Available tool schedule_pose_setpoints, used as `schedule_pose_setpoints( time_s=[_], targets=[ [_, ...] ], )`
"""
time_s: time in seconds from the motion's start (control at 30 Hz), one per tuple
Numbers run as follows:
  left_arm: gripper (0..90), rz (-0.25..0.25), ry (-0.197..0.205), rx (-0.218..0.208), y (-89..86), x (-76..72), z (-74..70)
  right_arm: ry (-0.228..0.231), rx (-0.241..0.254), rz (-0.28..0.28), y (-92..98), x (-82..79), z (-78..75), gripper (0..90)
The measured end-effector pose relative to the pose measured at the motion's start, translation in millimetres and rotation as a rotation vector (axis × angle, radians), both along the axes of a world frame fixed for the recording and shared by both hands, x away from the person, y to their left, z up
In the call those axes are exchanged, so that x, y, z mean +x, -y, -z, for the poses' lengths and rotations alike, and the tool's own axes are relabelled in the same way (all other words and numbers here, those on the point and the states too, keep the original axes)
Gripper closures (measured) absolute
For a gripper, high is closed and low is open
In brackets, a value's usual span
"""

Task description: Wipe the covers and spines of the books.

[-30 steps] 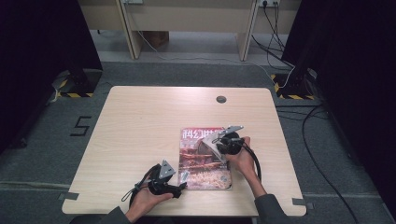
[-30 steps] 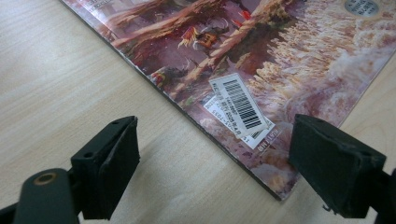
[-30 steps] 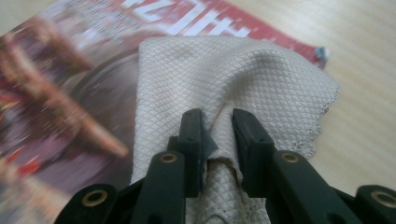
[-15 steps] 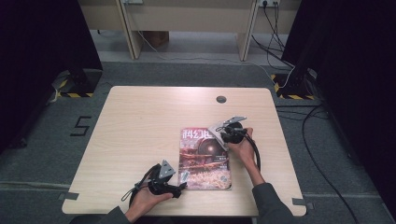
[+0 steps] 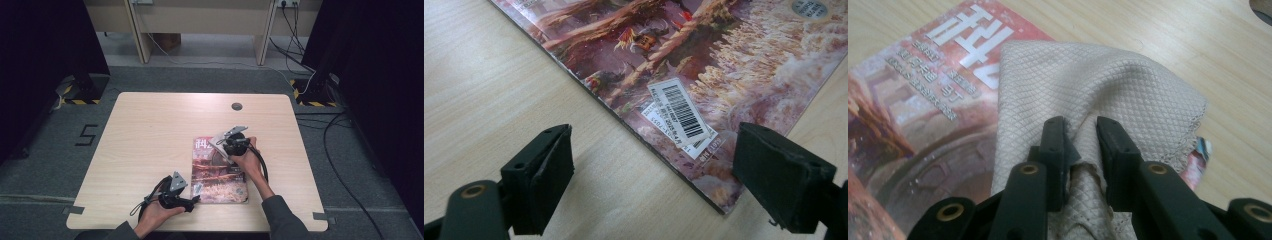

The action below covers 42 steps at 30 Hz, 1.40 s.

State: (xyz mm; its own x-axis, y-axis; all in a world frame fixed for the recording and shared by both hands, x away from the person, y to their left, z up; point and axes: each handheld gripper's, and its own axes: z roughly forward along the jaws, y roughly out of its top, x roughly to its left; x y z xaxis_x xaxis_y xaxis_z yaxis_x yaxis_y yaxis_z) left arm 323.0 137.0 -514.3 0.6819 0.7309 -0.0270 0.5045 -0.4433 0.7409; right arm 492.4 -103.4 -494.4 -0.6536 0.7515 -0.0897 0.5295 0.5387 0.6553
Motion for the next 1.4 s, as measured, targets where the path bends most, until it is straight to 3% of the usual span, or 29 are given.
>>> schedule_pose_setpoints(
  time_s=[0.17, 0.53, 0.67, 0.9, 1.13, 1.23, 1.4],
  targets=[
    [15.5, 0.001, 0.002, 0.002, 0.0, -0.1, 0.0, -0.018, 0.008, -0.007, -14.2, 5.0, -0.4, 74.5],
    [15.6, 0.006, 0.004, 0.005, -0.4, -0.6, -0.2, -0.017, -0.039, -0.094, -65.6, 12.6, -2.3, 74.6],
    [15.6, 0.003, 0.003, 0.002, -0.3, -0.6, -0.1, -0.014, -0.059, -0.111, -74.8, 11.4, -3.1, 75.0],
    [15.7, 0.002, 0.001, -0.003, -0.5, -0.5, 0.2, -0.024, -0.026, -0.144, -67.2, 3.0, -1.9, 76.1],
    [15.6, 0.002, -0.002, -0.001, -0.9, -0.2, 0.1, -0.041, 0.001, -0.185, -48.8, -20.0, -1.4, 76.2],
    [15.6, 0.002, 0.001, -0.001, -1.1, -0.3, 0.2, -0.04, 0.031, -0.176, -39.5, -26.9, 0.2, 77.0],
    [15.9, -0.004, 0.004, 0.001, -3.3, 0.3, -1.6, -0.034, 0.04, -0.158, -27.9, -31.3, -4.1, 78.3]
  ],
)
